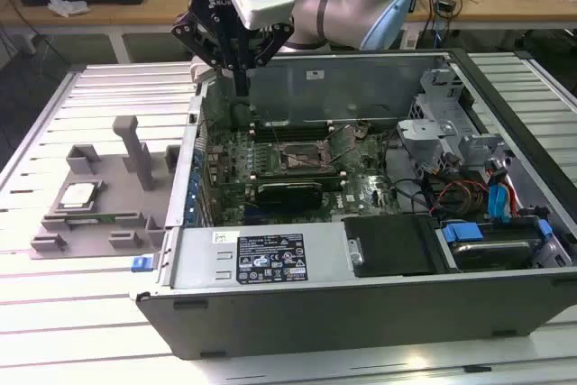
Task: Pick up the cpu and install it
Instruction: 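Reach for the cpu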
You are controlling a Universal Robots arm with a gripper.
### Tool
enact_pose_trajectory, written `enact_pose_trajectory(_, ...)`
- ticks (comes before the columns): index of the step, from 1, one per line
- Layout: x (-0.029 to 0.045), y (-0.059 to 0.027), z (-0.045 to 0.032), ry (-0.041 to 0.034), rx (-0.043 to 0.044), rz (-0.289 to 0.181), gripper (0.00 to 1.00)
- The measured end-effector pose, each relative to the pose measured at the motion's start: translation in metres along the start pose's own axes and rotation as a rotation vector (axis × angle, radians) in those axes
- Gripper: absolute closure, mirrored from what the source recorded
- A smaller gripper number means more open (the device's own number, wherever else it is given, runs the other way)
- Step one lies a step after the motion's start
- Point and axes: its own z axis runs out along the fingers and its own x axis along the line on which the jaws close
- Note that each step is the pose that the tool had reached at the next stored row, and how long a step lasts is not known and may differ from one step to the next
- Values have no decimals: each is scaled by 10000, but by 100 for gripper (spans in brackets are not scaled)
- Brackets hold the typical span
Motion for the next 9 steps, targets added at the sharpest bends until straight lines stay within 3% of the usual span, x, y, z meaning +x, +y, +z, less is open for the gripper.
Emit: enact_pose_trajectory(9, 0, 0, 0, 0, 1, 0, 89)
